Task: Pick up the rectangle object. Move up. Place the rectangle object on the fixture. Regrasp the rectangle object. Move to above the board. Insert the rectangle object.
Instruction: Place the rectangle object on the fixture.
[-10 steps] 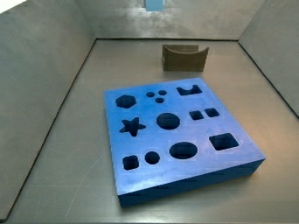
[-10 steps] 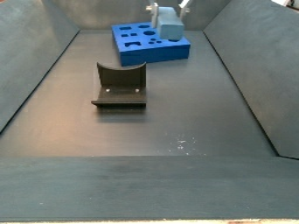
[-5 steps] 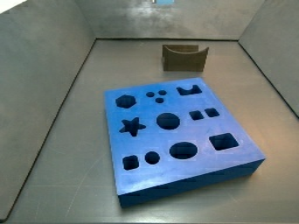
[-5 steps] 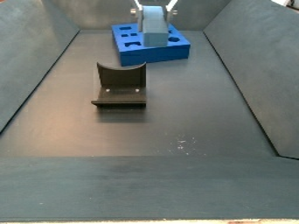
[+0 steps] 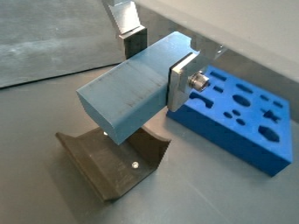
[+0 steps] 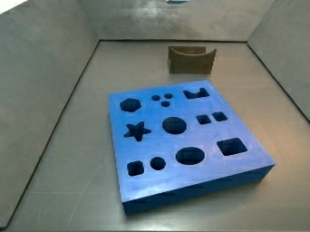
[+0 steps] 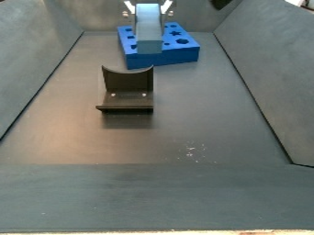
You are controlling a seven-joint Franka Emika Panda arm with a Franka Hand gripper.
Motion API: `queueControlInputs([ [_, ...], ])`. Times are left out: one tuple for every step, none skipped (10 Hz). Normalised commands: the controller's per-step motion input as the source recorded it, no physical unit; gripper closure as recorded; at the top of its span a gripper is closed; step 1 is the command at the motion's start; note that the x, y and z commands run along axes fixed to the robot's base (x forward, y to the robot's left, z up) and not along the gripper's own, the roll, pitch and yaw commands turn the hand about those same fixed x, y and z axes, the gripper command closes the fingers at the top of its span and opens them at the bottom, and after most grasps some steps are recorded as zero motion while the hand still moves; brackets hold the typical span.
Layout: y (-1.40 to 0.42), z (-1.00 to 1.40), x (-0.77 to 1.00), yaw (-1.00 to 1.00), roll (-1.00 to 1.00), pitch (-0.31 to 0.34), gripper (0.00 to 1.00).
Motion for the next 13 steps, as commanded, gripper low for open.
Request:
queueControlInputs([
  [0.06,-0.02,0.71,-0.22,-1.0,0.276,1.0],
  [0.06,-0.01,0.6,-0.18,-0.96,0.268,1.0],
  [0.06,-0.01,0.56,-0.16,-0.83,0.236,1.0],
  [0.05,-0.01,0.47,-0.15,-0.59,0.178,1.0],
  [0.05,-0.01,0.38,-0.14,-0.43,0.138,1.0],
  [0.05,-0.01,0.31,-0.13,-0.37,0.115,1.0],
  [0.05,-0.01,0.26,-0.12,-0.35,0.115,1.0],
  [0.08,-1.0,0.15,-0.05,-1.0,0.007,1.0],
  [0.08,-1.0,0.14,-0.05,-1.0,0.007,1.0],
  [0.09,-1.0,0.13,-0.06,-1.0,0.021,1.0],
  [0.09,-1.0,0.14,-0.06,-1.0,0.043,1.0],
  [0.1,-1.0,0.16,-0.07,-1.0,0.073,1.0],
  [0.11,-1.0,0.17,-0.07,-1.0,0.092,1.0],
])
